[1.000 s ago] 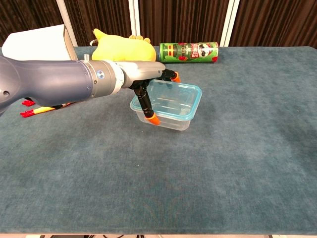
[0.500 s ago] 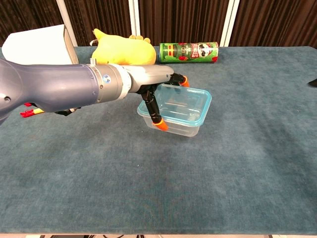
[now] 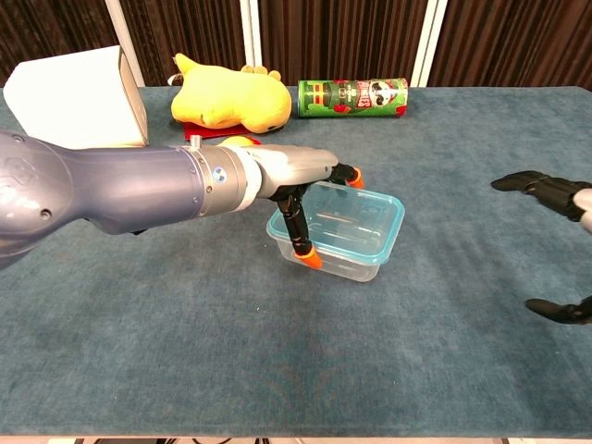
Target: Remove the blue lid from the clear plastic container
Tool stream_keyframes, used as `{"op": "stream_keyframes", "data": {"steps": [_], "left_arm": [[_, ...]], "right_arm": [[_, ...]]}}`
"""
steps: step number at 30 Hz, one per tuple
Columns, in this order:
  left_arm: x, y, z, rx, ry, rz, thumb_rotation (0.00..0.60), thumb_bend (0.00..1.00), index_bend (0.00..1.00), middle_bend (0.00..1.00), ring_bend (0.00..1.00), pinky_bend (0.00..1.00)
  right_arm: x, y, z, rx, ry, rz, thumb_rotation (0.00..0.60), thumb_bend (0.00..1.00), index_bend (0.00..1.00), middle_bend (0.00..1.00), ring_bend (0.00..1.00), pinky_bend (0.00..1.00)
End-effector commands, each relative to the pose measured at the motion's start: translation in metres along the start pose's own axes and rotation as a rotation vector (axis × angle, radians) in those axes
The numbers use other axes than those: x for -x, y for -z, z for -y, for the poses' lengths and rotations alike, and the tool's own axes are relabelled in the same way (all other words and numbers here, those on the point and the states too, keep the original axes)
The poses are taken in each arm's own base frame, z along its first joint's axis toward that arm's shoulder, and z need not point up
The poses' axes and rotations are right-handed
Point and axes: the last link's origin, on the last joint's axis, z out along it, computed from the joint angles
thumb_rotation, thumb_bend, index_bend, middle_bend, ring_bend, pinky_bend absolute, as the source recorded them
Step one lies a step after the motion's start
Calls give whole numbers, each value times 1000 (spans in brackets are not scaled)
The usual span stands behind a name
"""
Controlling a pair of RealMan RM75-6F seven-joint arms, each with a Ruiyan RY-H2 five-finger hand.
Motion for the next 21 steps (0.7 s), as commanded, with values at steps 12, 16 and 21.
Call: {"op": "stream_keyframes", "data": {"steps": [12, 16, 21], "left_arm": [[5, -5, -9, -18, 16, -13, 600, 75, 212, 248, 181, 311], [6, -5, -11, -24, 16, -14, 600, 75, 212, 248, 181, 312], [8, -6, -14, -24, 17, -12, 600, 76, 212, 248, 181, 312]], "right_arm": [[8, -21, 20, -7, -46, -22, 600, 308, 0, 0, 0, 0], [12, -27, 29, -10, -70, -17, 600, 307, 0, 0, 0, 0], [20, -32, 38, -7, -77, -5, 600, 307, 0, 0, 0, 0]]}}
